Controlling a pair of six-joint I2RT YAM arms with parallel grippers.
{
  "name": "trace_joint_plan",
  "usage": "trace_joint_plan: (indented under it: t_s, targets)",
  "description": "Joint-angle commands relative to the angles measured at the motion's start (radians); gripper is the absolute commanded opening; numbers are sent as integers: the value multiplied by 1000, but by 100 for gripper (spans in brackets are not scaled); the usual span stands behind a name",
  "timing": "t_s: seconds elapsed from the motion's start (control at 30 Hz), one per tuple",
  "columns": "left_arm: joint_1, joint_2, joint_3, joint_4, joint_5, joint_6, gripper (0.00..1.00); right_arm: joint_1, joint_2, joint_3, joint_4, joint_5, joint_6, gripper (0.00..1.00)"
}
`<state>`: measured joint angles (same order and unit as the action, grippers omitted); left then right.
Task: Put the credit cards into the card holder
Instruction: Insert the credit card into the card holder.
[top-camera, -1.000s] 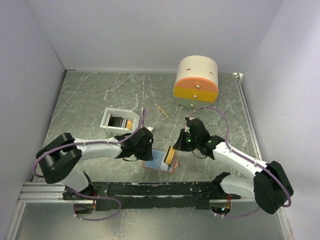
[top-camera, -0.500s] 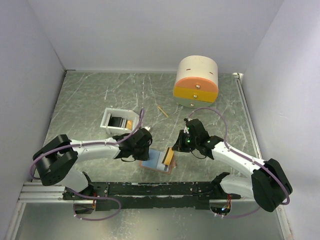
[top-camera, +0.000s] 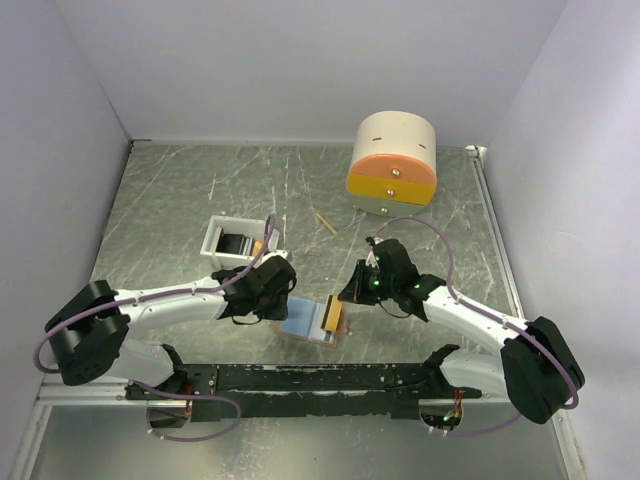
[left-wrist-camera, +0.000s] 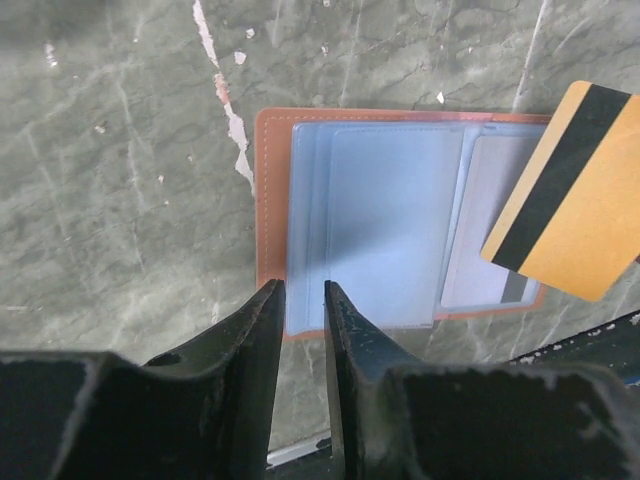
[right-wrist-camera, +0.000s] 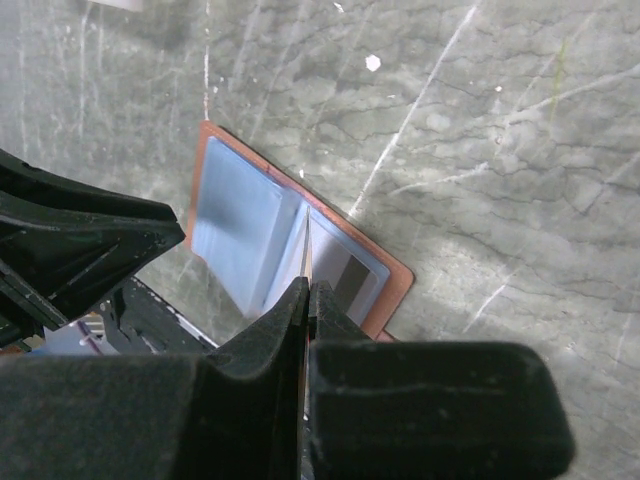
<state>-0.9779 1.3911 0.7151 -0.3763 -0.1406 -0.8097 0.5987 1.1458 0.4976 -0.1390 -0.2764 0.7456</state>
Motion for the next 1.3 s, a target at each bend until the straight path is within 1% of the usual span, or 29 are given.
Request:
trace_joint_plan:
  t_s: [0.0,0.07,0.2,0.37,0.63,1.0,1.13,1.27]
  targets:
    - [1,-59,18,-70,-55,-30,35,-7,-17,-21,79,-34,35,0]
    - [1,-64,24,-93,-71,-35,33,-6,-15,-29,102,-32,46,0]
    - [1,-47,15,-114,-89,-37,22,-7,3,-39,146,-36,75,0]
    - [1,-22,-12,-89,-66,-42,15,-5,24,-50,208,-44,101,0]
    - [1,38,-38,-7,3,-27,11,-5,82,-82,307,-80,140,0]
    - [1,29,-79,92,82,-36,11,-4,116,-139,423,-126,195,0]
    - [1,27,-82,85,86,-50,11,-5,99,-133,393,-117,193,0]
    - [1,19,-90,83,91,-61,12,-6,48,-116,293,-45,157,0]
